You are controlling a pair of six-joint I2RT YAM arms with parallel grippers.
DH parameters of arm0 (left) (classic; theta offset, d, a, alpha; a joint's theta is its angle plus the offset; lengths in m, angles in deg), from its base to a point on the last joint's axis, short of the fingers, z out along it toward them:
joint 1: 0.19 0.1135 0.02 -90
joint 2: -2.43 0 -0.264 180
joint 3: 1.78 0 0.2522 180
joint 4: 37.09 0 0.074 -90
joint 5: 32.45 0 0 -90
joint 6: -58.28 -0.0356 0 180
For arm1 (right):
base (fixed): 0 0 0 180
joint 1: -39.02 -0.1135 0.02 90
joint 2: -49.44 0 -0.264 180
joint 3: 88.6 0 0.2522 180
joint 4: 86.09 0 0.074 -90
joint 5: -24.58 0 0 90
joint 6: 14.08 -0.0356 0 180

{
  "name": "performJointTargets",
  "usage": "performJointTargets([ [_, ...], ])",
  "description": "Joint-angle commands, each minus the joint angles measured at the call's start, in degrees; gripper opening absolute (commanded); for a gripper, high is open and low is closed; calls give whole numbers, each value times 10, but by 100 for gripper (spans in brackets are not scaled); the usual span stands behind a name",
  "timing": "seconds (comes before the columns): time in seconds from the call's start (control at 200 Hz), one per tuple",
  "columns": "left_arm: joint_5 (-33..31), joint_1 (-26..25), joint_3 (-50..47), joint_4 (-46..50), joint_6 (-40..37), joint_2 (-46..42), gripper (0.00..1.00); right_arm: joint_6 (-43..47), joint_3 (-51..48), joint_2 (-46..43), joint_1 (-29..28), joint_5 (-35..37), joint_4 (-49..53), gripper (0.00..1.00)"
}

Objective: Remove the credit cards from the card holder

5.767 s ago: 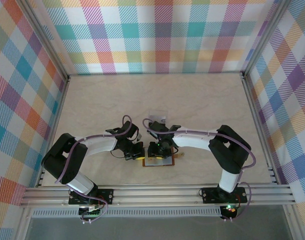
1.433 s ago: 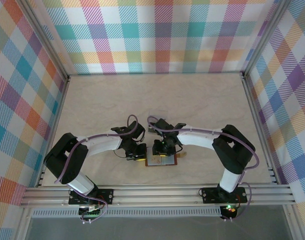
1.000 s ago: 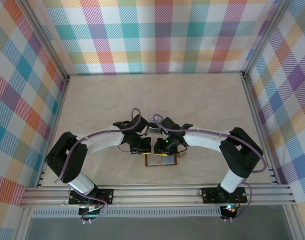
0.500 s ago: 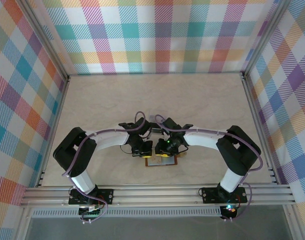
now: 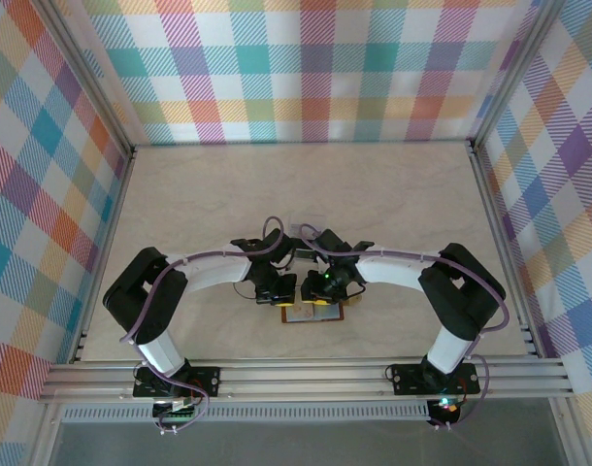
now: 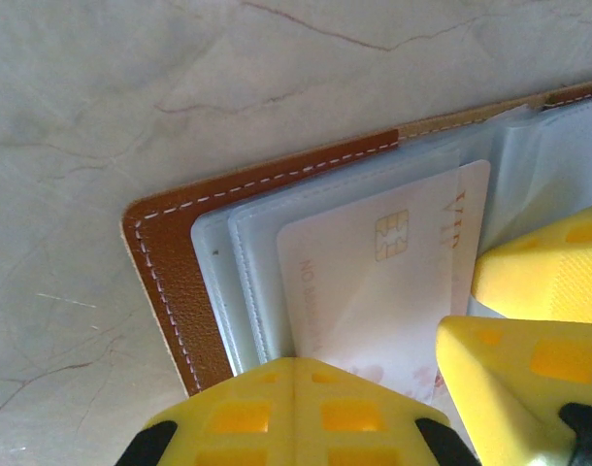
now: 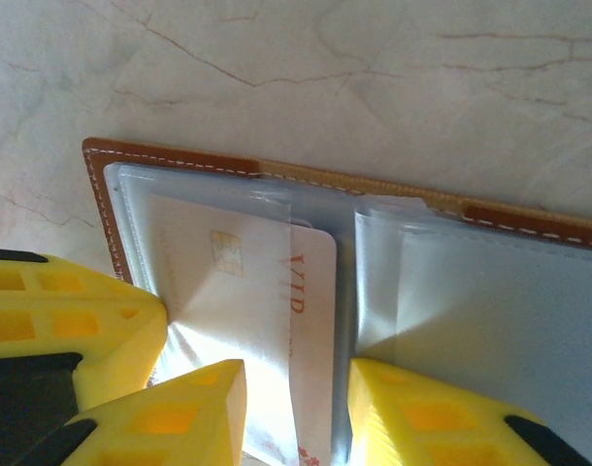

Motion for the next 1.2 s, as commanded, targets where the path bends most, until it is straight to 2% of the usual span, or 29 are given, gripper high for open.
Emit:
performJointTargets([
  [0.0,-47,-8,-14,65,-7,26,2,5,-23,9,7,-29,-25,34],
  [0.315,-47,-11,-13,64,-6,29,2,-34,-111,-14,50,-152,-198,33],
  [0.44,-47,-12,-14,62,-6,32,2,-52,-158,-24,72,-224,-314,31],
  [0.545,-47,-11,-14,59,-6,36,2,-72,-180,-21,86,-272,-388,27],
  [0.665,-48,-13,-14,58,-5,39,2,-95,-199,-14,98,-292,-444,21],
  [1.005,-51,-13,-16,63,-5,34,2,-88,-203,1,102,-288,-439,6],
  [1.195,-53,-14,-16,65,-7,33,2,-11,-185,-28,109,-238,-293,5],
])
